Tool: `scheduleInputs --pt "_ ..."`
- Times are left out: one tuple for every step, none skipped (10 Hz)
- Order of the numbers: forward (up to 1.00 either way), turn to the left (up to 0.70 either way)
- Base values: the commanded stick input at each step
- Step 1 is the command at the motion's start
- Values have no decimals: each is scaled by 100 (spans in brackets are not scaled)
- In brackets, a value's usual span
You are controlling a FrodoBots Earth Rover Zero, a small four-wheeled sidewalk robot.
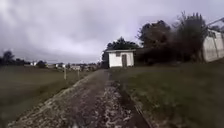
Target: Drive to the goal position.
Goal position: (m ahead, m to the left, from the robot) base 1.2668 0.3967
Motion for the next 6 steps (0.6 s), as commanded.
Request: scheduleInputs --pt "99 32" --pt "99 35" --pt "99 26" --pt "99 6" --pt "99 0" --pt "99 0"
